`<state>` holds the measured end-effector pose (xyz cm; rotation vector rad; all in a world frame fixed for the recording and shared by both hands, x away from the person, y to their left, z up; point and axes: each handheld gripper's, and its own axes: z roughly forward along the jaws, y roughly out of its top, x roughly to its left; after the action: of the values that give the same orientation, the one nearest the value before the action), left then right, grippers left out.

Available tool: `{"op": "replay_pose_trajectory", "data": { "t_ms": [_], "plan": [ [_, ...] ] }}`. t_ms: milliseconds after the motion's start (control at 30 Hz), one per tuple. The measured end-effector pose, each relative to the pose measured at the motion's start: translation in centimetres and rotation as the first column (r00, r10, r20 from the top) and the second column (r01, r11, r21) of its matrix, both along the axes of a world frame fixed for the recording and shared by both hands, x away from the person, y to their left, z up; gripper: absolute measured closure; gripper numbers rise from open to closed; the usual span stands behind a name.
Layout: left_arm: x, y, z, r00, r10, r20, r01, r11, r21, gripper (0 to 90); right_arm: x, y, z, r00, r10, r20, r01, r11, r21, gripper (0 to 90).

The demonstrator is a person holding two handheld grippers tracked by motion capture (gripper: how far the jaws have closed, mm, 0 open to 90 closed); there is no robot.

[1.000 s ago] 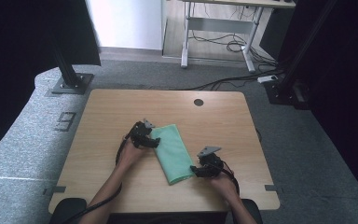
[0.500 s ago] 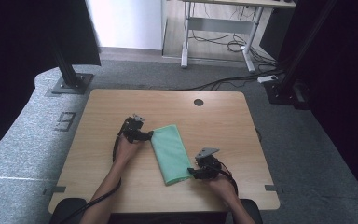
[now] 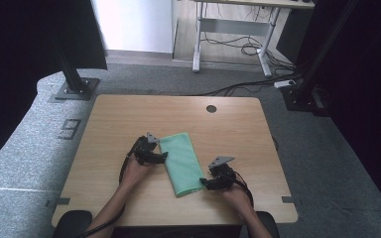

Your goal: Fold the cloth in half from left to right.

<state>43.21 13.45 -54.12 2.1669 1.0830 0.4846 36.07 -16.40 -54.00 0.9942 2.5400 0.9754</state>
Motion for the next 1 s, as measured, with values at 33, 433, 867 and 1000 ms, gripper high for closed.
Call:
{"op": "replay_pose_trajectory", "data": {
  "t_ms": [33, 433, 867, 1000],
  "plan": [
    [-0.3, -0.1, 0.0, 1.0000, -0.007, -0.002, 0.007, 1.0000, -0.003, 19.5, 0.0, 0.0, 0.0, 1.0000, 0.000, 0.000, 0.000, 1.000, 0.000, 38.8],
    [-4.4, -1.7, 0.0, 0.9955, -0.094, -0.009, 0.094, 0.9956, -0.001, 19.4, 0.0, -0.1, -0.1, 1.0000, -0.004, -0.002, 0.004, 1.000, 0.004, 38.2],
    [-8.8, -2.8, -0.4, 0.9908, -0.133, -0.024, 0.132, 0.9904, -0.042, 19.4, 0.0, -0.1, -0.1, 1.0000, -0.008, -0.001, 0.008, 1.000, 0.006, 37.7],
    [-10.0, -3.0, -0.4, 0.9896, -0.140, -0.033, 0.138, 0.9888, -0.055, 19.4, 0.0, -0.1, -0.1, 1.0000, -0.010, 0.000, 0.010, 1.000, 0.007, 37.5]
  ]
}}
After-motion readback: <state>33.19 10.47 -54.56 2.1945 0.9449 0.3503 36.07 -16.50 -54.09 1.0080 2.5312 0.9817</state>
